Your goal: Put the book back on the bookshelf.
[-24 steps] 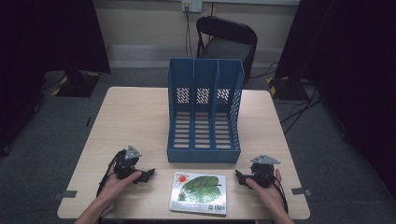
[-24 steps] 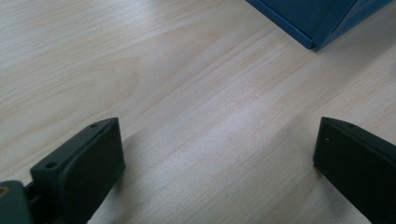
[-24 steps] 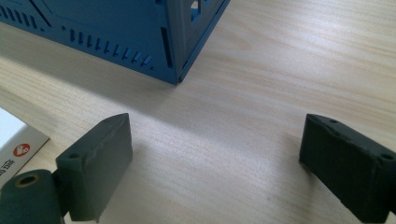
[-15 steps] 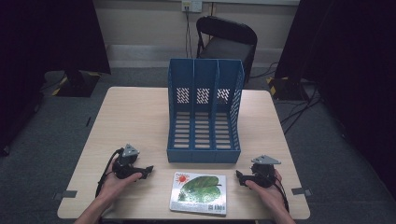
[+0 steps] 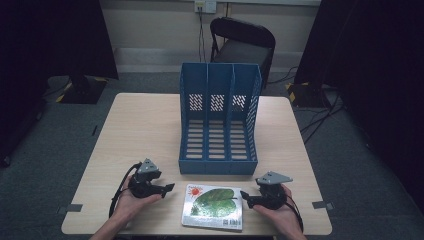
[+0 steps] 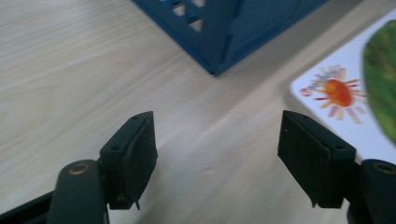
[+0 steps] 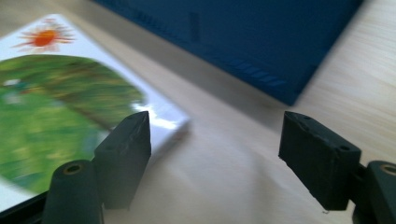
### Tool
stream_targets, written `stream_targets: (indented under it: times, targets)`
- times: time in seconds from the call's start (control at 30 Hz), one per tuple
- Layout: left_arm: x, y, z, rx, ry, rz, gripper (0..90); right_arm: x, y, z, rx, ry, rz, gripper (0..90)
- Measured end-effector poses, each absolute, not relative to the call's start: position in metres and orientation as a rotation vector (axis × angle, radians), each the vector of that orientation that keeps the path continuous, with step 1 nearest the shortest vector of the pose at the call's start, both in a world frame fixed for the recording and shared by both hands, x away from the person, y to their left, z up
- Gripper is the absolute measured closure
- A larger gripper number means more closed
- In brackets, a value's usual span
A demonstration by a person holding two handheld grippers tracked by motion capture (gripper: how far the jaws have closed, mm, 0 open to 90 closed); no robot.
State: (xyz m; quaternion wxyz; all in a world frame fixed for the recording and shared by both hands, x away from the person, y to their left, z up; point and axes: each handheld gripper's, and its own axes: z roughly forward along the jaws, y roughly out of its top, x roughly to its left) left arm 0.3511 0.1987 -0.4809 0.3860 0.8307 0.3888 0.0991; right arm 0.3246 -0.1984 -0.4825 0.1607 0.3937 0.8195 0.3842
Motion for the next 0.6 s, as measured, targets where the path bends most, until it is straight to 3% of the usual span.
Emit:
stream_targets:
  times: [0.33,0.6]
  targets:
    - [0.344,0.172,-0.484,2.117,0.908,0.111,24.0,0.303,-0.176,-0.486,1.074,2.444,1.122,25.5]
    - [0.34,0.154,-0.492,2.192,0.83,0.021,37.3,0.304,-0.167,-0.491,1.1,2.509,1.125,21.7]
